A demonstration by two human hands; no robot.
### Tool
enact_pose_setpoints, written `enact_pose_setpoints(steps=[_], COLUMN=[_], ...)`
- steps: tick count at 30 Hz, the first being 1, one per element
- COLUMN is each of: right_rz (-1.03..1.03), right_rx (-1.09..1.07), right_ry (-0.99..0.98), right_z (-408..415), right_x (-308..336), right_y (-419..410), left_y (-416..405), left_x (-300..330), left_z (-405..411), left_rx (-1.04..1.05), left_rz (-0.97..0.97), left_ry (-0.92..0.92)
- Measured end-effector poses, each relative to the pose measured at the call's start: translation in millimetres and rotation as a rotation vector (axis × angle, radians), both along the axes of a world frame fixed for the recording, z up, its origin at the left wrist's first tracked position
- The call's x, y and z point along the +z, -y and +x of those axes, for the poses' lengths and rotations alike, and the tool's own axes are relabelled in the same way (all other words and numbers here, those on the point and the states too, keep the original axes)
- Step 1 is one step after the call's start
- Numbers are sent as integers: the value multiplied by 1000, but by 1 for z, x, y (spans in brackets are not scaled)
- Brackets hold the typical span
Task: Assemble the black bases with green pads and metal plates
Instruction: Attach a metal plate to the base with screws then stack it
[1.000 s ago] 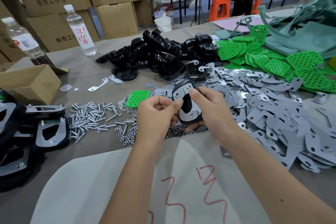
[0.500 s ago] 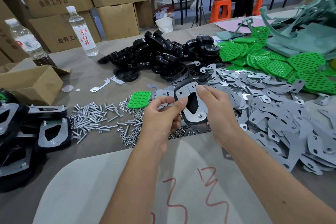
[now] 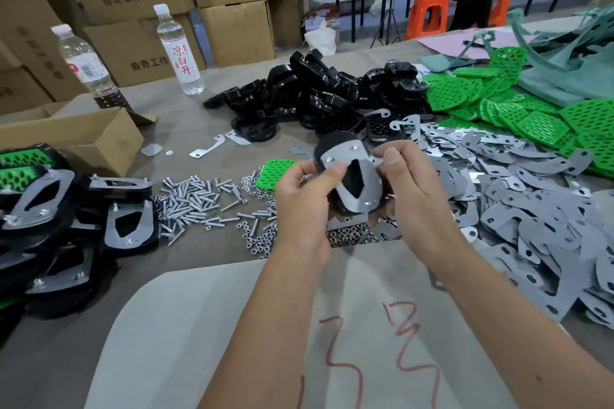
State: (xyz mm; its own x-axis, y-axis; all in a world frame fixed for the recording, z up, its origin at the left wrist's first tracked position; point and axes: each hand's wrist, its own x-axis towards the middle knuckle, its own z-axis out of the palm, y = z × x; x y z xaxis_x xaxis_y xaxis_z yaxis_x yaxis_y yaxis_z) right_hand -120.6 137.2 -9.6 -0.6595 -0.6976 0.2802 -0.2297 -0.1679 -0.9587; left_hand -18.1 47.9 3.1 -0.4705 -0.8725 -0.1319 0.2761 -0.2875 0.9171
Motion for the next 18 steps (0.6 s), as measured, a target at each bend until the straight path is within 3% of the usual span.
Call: enact_pose_setpoints(steps=[2, 4, 6, 8, 13, 18], right_rz=[39, 175, 347, 479, 567, 617], right_rx=[-16, 4, 147, 246, 217, -32], right_ry=[-160, -530, -774, -847, -800, -915], right_z=[-2, -4, 1, 9, 12, 7], right_x=[-3, -7, -11, -12, 0, 6], right_y=[1, 2, 5, 9, 24, 38], left_y=[14, 32, 48, 57, 64, 58], left_x=[1, 1, -1, -3, -6, -7], left_z=[7, 20, 32, 41, 47, 48], left_rx=[128, 239, 300, 322, 299, 246], left_rz=[56, 110, 125, 123, 93, 50], left_ry=[-34, -47, -43, -36, -49, -5])
